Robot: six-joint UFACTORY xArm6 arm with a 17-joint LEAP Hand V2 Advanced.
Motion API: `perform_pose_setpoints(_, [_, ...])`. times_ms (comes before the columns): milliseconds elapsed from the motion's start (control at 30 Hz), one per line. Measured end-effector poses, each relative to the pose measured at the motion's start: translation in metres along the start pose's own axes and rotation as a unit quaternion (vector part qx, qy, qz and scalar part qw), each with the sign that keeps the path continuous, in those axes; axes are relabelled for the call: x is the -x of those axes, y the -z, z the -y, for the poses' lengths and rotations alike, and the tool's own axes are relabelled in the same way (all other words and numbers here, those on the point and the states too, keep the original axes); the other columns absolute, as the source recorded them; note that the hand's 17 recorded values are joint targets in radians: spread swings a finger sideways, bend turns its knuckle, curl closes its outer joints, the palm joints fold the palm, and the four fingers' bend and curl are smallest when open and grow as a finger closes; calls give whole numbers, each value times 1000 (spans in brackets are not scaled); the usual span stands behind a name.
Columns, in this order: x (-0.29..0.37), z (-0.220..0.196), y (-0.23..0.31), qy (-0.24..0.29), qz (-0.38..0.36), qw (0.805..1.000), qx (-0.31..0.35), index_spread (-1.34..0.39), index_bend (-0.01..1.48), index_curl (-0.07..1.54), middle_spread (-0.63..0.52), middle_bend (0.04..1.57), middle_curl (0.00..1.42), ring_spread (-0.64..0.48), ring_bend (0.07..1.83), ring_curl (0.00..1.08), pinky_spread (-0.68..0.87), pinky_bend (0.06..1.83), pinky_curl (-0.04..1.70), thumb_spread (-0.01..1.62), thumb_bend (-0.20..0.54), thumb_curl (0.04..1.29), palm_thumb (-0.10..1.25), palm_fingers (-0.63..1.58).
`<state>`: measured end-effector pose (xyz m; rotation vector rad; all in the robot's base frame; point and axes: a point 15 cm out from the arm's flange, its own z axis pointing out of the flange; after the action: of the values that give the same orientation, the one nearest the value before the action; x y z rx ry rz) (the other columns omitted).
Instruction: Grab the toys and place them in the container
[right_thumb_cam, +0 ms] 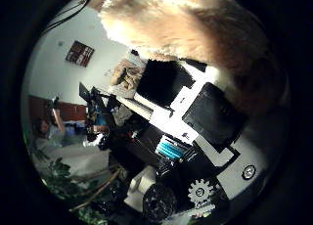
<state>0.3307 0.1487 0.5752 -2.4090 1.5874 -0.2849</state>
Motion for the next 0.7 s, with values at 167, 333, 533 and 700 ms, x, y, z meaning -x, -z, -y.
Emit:
perform_pose_setpoints(167, [32,28,-4,11,15,999,-35,-243,1032,923,-174,1258,914,-254,1284,852,-248,1130,1123,999,-16,682,1021,1080])
perform_pose_setpoints(333, [60,49,-26,26,25,999,-34,-243,1032,923,-174,1258,913,-254,1282,855,-250,1134,1131,983,-16,691,1020,1080])
perform_pose_setpoints(533, [83,72,-63,44,28,998,-19,-241,1036,921,-174,1259,912,-255,1280,858,-252,1131,1136,971,-15,701,1014,1080])
perform_pose_setpoints(700, [90,89,-81,31,30,999,-26,-241,1031,918,-173,1254,910,-259,1275,854,-252,1121,1134,1047,-26,671,894,1079])
